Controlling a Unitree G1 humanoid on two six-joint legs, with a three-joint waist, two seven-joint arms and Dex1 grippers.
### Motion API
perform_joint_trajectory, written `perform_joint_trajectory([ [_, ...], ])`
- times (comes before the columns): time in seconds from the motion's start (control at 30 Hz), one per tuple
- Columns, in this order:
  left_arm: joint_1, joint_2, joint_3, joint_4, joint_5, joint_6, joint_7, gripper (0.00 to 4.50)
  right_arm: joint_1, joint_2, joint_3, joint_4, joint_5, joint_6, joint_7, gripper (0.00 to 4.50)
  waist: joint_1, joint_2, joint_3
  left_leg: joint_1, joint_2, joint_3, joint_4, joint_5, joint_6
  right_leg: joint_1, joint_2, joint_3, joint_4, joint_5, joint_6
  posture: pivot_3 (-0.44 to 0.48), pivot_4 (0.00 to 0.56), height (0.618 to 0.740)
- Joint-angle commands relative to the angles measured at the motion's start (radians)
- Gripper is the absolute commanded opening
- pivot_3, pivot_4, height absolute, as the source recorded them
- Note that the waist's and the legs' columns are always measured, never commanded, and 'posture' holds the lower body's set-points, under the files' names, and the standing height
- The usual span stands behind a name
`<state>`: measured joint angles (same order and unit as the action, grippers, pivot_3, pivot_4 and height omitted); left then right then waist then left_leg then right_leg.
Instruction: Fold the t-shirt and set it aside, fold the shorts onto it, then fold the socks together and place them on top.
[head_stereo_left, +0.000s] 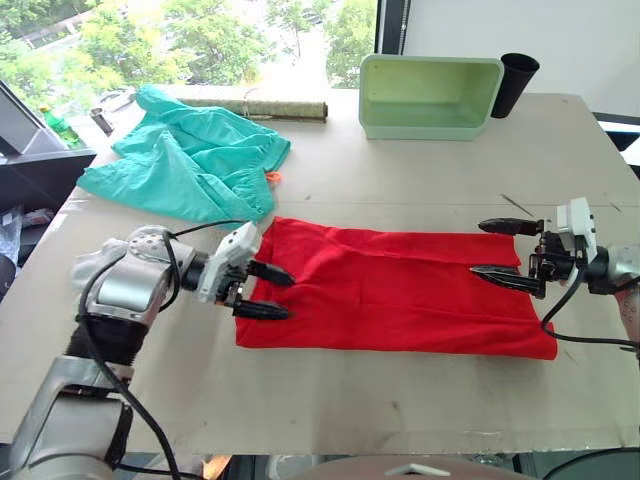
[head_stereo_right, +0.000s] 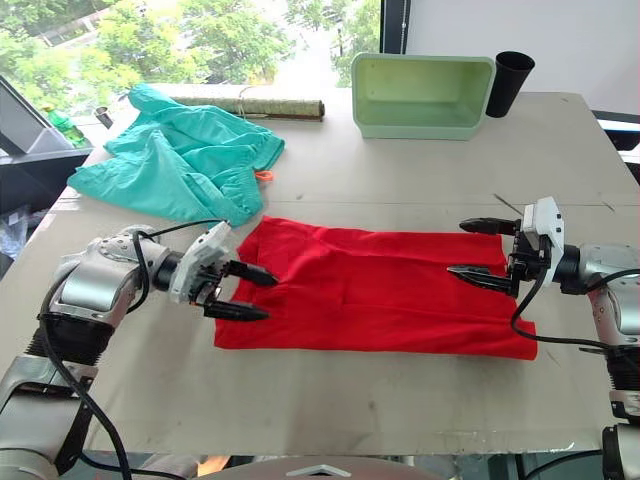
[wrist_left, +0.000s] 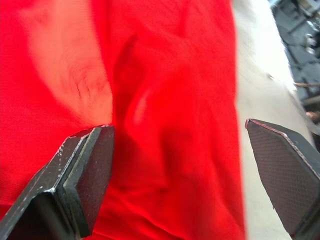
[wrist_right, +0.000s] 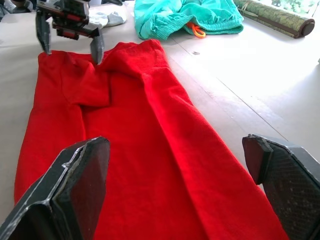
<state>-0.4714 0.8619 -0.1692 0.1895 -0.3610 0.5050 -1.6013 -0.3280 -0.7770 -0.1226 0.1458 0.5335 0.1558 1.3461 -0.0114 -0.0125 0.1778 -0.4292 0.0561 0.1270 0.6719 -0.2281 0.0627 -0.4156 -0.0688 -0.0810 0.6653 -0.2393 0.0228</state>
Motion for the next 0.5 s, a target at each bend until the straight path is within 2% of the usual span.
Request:
perform_joint_trajectory([
  [0.03,-0.003,0.04,-0.017,-0.023,-0.029,-0.018,-0.013,4.48,-0.008,0.003,-0.026,-0.024,0.013,-0.005,0.005,4.5,0.001,0.0,0.0,0.0,0.0,0.0,0.0,0.0,0.0,0.0,0.0,0.0,0.0,0.0,0.0,0.0,0.15,0.74],
  [0.23,-0.023,0.065,-0.02,0.032,-0.059,-0.065,-0.013,4.48,-0.007,0.009,-0.022,-0.024,0.005,-0.011,0.0,4.5,0.001,0.0,0.0,0.0,0.0,0.0,0.0,0.0,0.0,0.0,0.0,-0.001,0.0,0.0,0.0,0.0,0.15,0.74],
  [0.4,-0.156,0.0,0.036,0.136,-0.073,-0.063,-0.012,4.48,0.001,-0.028,0.006,0.001,-0.113,-0.015,-0.08,4.5,0.01,0.0,0.0,-0.002,-0.001,-0.001,0.001,0.0,0.0,0.0,0.003,-0.002,0.0,0.0,0.0,0.0,0.15,0.74],
  [0.5,-0.27,-0.051,0.027,0.257,-0.004,-0.136,0.026,4.48,-0.036,-0.046,0.027,0.056,-0.16,-0.013,-0.087,4.5,0.013,0.0,0.0,-0.002,-0.001,-0.001,0.002,0.0,0.0,0.0,0.003,-0.002,0.0,0.0,0.0,0.0,0.15,0.74],
])
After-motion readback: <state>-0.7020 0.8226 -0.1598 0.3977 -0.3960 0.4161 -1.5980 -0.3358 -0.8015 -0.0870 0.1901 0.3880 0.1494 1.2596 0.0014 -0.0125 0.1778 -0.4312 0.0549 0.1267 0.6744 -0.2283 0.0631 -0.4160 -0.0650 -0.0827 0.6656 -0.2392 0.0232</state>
